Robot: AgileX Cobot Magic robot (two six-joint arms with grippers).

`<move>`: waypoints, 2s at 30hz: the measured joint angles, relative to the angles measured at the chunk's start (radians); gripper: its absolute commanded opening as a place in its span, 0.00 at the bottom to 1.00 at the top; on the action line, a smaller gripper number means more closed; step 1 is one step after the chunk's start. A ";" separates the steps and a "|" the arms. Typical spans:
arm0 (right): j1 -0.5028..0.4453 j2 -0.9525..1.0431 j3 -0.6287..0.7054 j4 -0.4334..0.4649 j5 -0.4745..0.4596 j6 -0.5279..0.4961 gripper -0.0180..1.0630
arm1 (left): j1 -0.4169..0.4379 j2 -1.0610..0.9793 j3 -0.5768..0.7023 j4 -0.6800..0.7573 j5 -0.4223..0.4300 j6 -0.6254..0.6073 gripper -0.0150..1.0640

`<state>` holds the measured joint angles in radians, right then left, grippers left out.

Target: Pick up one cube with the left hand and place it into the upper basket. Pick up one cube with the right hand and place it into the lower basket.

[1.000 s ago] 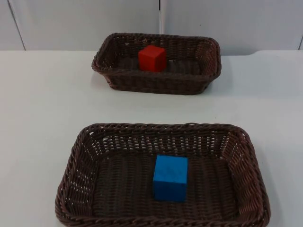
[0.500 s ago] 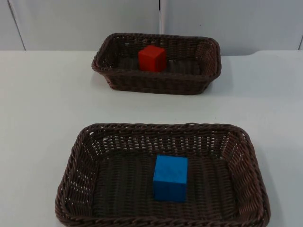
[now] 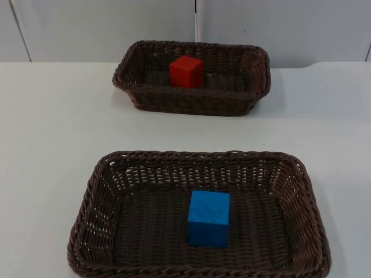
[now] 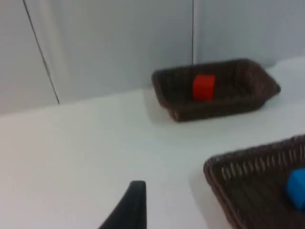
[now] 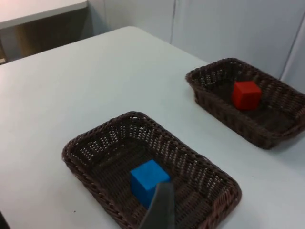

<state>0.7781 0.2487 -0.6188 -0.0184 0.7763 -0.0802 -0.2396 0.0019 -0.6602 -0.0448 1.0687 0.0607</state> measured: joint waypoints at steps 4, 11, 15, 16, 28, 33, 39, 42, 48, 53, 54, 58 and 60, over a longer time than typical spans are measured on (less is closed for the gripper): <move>0.000 -0.064 0.000 -0.027 0.049 0.036 0.68 | 0.000 0.000 0.108 0.001 -0.005 -0.016 0.99; 0.000 -0.195 0.000 -0.078 0.184 0.116 0.68 | 0.000 0.000 0.149 0.058 -0.001 -0.088 0.99; 0.000 -0.244 0.000 -0.082 0.242 0.131 0.68 | 0.000 0.000 0.150 0.059 -0.001 -0.095 0.99; 0.000 -0.247 0.000 -0.082 0.263 0.134 0.68 | 0.000 0.000 0.150 0.059 -0.001 -0.095 0.99; 0.000 -0.247 0.098 -0.082 0.326 0.167 0.68 | 0.000 0.000 0.151 0.057 -0.001 -0.092 0.99; 0.000 -0.247 0.102 -0.080 0.318 0.167 0.68 | 0.000 0.000 0.151 0.055 -0.001 -0.088 0.99; 0.000 -0.247 0.102 -0.080 0.318 0.167 0.68 | 0.000 0.000 0.151 0.053 -0.001 -0.086 0.99; 0.000 -0.247 0.102 -0.070 0.317 0.156 0.68 | 0.000 0.000 0.151 0.053 -0.001 -0.086 0.99; 0.000 -0.247 0.102 -0.060 0.316 0.143 0.68 | 0.000 0.000 0.151 0.053 -0.001 -0.086 0.99; 0.000 -0.247 0.102 -0.045 0.314 0.126 0.69 | 0.000 0.000 0.151 0.053 -0.001 -0.086 0.99; 0.000 -0.247 0.102 -0.045 0.314 0.126 0.71 | 0.000 0.000 0.151 0.053 -0.001 -0.086 0.99; 0.000 -0.247 0.102 -0.035 0.314 0.112 0.90 | 0.000 0.000 0.151 0.053 -0.001 -0.086 0.99; 0.000 -0.247 0.102 -0.035 0.314 0.110 0.99 | 0.000 0.000 0.151 0.053 -0.001 -0.086 0.99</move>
<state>0.7781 0.0022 -0.5172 -0.0532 1.0907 0.0300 -0.2396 0.0019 -0.5088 0.0086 1.0678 -0.0254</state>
